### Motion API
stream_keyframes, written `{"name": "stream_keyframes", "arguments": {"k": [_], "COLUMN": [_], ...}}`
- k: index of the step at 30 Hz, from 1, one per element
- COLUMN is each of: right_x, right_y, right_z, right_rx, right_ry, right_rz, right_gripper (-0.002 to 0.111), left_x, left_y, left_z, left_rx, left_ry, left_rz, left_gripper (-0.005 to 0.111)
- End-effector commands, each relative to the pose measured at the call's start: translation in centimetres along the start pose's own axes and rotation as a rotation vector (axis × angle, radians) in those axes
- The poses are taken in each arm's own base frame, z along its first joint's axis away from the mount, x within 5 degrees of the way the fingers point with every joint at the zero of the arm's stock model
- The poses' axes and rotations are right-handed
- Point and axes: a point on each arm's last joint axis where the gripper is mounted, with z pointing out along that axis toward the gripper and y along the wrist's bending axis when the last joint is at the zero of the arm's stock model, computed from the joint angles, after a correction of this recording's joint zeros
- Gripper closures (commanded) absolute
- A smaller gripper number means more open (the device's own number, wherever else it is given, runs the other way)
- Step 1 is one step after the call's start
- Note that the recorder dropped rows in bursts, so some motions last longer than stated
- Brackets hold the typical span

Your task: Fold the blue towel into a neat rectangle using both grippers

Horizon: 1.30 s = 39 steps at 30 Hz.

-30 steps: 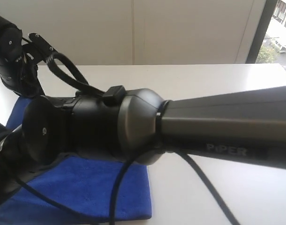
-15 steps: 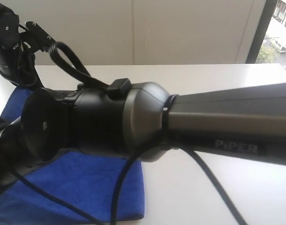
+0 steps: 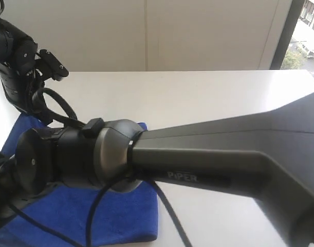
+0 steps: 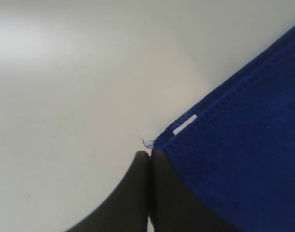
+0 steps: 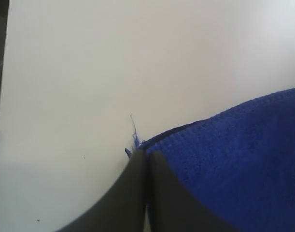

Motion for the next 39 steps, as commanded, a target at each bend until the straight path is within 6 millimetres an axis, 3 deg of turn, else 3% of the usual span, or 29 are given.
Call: {"name": "stream_keyframes", "arguments": {"k": [1,6,14,23,27,30,33,36,39], "right_x": [0.5,1.1,1.6,1.5,1.7,1.8,1.9,1.7,1.4], "right_y": [0.7,1.0,1.2,1.7,2.0,2.2,2.3,2.4,2.2], "right_z": [1.1,2.1,3.5,4.9,5.6,6.1,6.3,6.2,5.4], "right_rx": [-0.015,-0.014,-0.006,-0.016,-0.028,-0.035,-0.032,-0.043,-0.052], "right_ry": [0.016,0.028,0.025,0.018,0.029,0.032,0.027,0.034,0.053], "right_rz": [-0.023,-0.027,-0.037,-0.043,-0.048,-0.037,-0.046,-0.052,-0.094], "right_gripper": [0.108,0.108,0.108,0.108,0.096,0.072,0.050,0.046,0.046], "left_x": [0.1,0.4,1.5,2.0,2.2,2.3,2.4,2.5,2.6], "left_y": [-0.2,-0.1,1.6,1.8,1.8,2.0,2.3,2.8,3.4], "left_z": [0.9,2.3,3.1,4.8,5.9,6.4,6.6,6.7,6.6], "left_rx": [-0.007,0.000,-0.014,-0.006,-0.010,-0.020,-0.048,-0.085,-0.145], "left_ry": [0.035,0.060,0.070,0.085,0.100,0.106,0.108,0.101,0.107], "left_rz": [0.023,0.014,-0.048,-0.039,-0.024,-0.011,-0.007,-0.026,-0.044], "left_gripper": [0.107,0.107,0.107,0.107,0.106,0.097,0.081,0.061,0.051]}}
